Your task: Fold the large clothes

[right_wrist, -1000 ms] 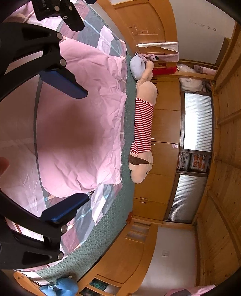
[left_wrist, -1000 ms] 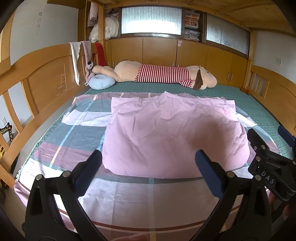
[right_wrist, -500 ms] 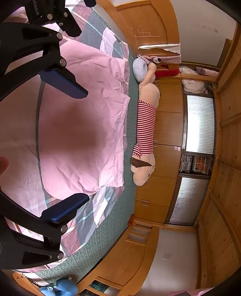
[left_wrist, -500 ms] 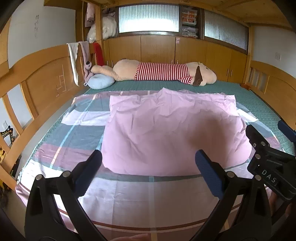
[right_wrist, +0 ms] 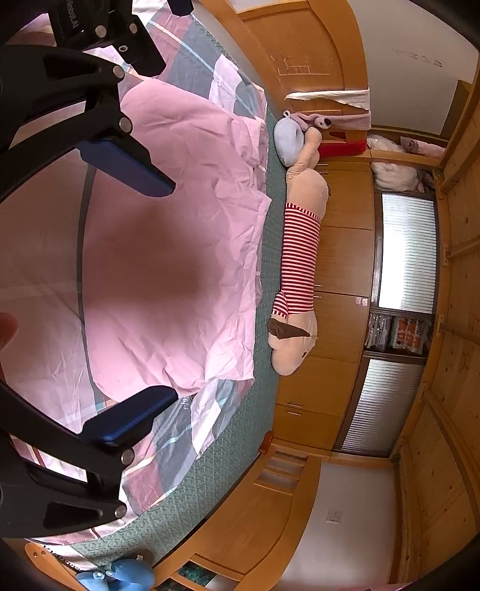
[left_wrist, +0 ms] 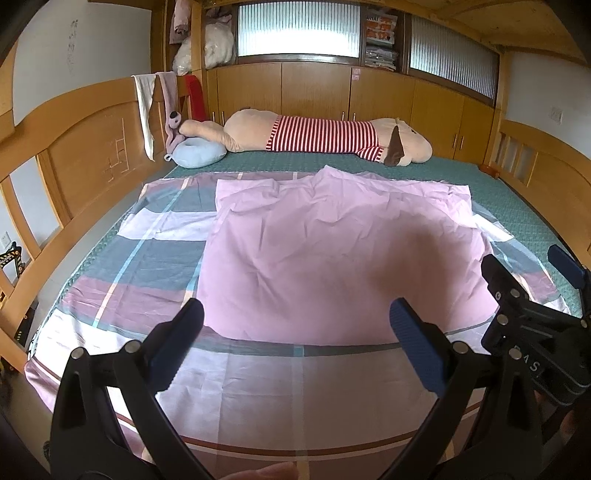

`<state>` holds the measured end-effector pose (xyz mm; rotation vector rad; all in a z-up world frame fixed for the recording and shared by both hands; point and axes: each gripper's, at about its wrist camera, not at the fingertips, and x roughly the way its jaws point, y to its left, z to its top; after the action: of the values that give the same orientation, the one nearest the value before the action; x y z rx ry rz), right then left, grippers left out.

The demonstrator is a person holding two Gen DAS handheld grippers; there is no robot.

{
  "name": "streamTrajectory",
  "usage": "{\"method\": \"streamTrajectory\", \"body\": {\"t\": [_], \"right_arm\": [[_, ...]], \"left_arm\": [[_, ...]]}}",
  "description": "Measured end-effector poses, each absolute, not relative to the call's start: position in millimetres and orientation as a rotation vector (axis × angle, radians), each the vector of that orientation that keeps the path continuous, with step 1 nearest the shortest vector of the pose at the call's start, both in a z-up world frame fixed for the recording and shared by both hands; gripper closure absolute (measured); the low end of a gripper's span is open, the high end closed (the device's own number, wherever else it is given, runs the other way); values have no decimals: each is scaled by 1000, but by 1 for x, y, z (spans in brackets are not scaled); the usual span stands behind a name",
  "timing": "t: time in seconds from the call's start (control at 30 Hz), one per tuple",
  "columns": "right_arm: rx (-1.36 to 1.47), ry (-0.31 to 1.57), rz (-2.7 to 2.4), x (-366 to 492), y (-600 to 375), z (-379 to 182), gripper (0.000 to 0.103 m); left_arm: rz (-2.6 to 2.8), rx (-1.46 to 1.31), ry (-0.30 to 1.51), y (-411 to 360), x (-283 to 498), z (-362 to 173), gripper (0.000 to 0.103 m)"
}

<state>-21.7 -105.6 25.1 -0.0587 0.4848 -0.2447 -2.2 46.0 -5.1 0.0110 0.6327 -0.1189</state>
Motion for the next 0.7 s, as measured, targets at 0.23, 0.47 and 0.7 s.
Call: {"method": "streamTrajectory", "body": {"t": [0.23, 0.47, 0.7], "right_arm": [[-60, 495, -244, -19, -105, 22, 1], [-57, 505, -241, -17, -105, 19, 1], [-61, 513, -228, -16, -103, 16, 1]], "left_arm": [[-114, 10, 631, 46, -1, -7, 2], [-86, 36, 635, 46, 1, -13, 2], [-99, 30, 652, 48, 4, -18, 2]]}}
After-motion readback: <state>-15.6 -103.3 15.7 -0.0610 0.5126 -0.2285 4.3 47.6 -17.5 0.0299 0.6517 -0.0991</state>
